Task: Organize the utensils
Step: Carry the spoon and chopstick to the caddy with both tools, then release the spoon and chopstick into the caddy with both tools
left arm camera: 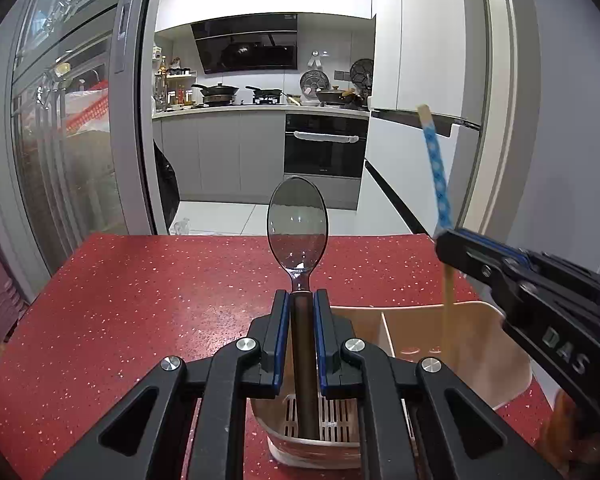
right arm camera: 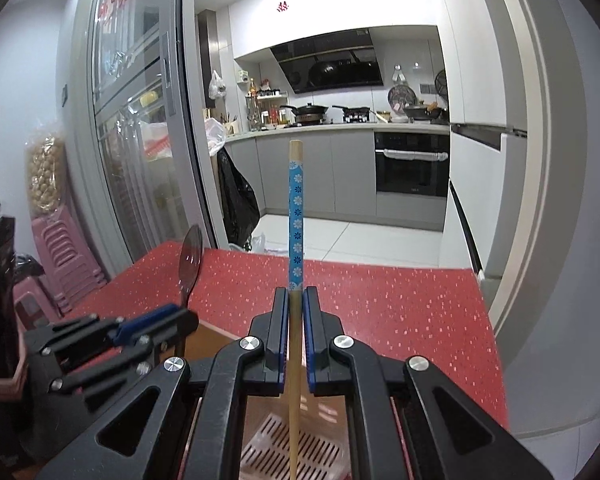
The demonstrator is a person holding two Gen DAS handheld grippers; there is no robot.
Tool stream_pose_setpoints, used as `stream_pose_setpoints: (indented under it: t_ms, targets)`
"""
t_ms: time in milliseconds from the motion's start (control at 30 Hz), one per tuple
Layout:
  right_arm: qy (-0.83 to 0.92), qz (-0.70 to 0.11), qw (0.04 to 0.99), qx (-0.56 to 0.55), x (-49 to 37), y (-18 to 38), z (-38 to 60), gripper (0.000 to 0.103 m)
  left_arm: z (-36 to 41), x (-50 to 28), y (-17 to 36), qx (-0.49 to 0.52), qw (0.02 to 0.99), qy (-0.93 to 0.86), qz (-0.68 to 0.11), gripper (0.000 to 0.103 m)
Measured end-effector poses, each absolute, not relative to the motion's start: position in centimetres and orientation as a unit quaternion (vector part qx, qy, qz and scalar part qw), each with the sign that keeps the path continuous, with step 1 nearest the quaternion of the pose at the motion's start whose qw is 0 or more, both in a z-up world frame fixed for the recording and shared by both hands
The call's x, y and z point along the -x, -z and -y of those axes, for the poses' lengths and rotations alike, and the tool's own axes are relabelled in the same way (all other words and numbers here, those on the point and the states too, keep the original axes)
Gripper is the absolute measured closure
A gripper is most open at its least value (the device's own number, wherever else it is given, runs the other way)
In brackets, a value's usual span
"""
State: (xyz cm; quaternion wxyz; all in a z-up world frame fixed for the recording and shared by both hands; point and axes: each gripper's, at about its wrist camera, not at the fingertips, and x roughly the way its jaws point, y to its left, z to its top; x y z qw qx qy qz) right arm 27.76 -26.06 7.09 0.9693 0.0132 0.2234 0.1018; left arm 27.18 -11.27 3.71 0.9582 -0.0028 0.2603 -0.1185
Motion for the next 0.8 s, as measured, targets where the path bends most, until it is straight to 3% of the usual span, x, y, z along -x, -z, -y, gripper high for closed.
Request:
stream_pose_setpoints:
  t_ms: [367, 400, 467, 500, 533, 800]
  targets:
    - [-0.124, -0.264, 0.957, -0.003, -27.5, -5.8, 26.1, 0.094, 10.9, -26.2, -4.3, 0.003, 0.959, 0.114, -0.260, 0.066]
    - [-0.126, -0.270, 0.955, -0.010, -27.7, -6.0, 26.3, 0.091, 11.0, -26.2, -4.4, -0.001, 0.959, 0.111, -0.259, 0.066]
    - [-0.129, -0.282, 0.950, -0.024, -28.0, -6.2, 26.8, 0.075, 10.9, -26.2, -4.4, -0.003, 0.960, 0.106, -0.260, 0.066]
    - [-0.129, -0.284, 0.950, -0.030, -28.0, -6.3, 27.0, 0.060, 10.9, -26.3, -4.4, -0.003, 0.960, 0.105, -0.261, 0.066]
    - [-0.127, -0.280, 0.951, -0.039, -27.8, -6.5, 27.4, 0.052, 10.9, -26.3, -4.4, -0.002, 0.959, 0.105, -0.262, 0.066]
    - [-0.120, -0.266, 0.955, -0.059, -25.8, -7.9, 28.8, 0.050, 10.4, -27.5, -4.2, 0.013, 0.954, 0.112, -0.279, 0.065]
